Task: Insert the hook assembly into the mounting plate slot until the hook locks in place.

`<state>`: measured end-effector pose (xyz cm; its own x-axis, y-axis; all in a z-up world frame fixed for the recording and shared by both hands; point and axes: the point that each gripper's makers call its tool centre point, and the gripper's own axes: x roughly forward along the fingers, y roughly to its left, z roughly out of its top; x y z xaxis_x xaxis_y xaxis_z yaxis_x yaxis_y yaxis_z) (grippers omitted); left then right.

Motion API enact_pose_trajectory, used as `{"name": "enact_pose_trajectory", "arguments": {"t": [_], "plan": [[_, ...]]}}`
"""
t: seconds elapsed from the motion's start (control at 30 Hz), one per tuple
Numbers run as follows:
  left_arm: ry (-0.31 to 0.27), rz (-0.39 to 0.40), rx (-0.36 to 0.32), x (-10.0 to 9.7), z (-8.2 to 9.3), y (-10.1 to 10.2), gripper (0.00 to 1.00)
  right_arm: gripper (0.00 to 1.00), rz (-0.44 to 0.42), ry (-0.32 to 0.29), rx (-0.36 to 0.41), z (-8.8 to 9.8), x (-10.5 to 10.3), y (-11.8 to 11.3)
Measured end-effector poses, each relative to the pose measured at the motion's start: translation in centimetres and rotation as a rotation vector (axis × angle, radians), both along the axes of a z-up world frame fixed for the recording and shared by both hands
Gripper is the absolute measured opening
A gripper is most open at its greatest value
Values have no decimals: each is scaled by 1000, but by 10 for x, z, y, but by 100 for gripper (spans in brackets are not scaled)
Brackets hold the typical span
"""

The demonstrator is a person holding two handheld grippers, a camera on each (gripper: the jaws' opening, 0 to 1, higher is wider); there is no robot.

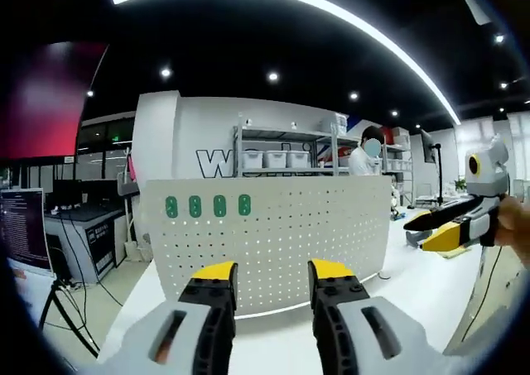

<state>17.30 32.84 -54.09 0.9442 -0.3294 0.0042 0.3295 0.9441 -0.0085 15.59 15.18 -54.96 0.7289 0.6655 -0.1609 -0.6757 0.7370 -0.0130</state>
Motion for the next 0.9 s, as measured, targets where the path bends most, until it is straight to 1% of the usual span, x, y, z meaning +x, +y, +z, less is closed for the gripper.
{"name": "enact_pose_trajectory", "arguments": {"t": [0.1, 0.17, 0.23, 0.27, 0.3, 0.37, 0.47, 0.5, 0.53, 0.6, 0.63, 0.73, 0.9], "plan": [[32, -15, 1, -8, -4, 0, 47, 56, -9, -16, -1, 3, -3, 1], [34, -17, -1, -12, -4, 1, 52, 65, -21, -25, 3, 4, -4, 1], [50, -11, 13, -13, -9, 2, 64, 72, -36, -23, 7, 3, -3, -1], [73, -13, -1, -15, -12, 1, 70, 76, -45, -21, 11, 3, -4, -1], [75, -19, -12, -16, -12, 0, 74, 80, -53, -22, 15, 3, -3, -2], [82, -21, -13, -17, -14, -2, 85, 88, -71, -34, 33, 7, -4, -2], [74, -22, -30, -21, -13, -5, 100, 97, -102, -48, 33, 9, -3, -5], [72, -21, -33, -21, -12, -5, 100, 100, -128, -63, 35, 12, -1, -8], [72, -25, -35, -22, -12, -5, 100, 100, -132, -68, 34, 13, -1, -9], [77, -26, -32, -23, -14, -5, 100, 100, -136, -93, 62, 22, -3, -9], [85, -30, -26, -24, -15, -5, 100, 100, -133, -92, 66, 23, -3, -9], [90, -31, -23, -26, -17, -4, 100, 100, -140, -97, 36, 22, -2, -8], [87, -26, -24, -27, -17, -1, 100, 100, -123, -92, 38, 22, -5, -3]]}}
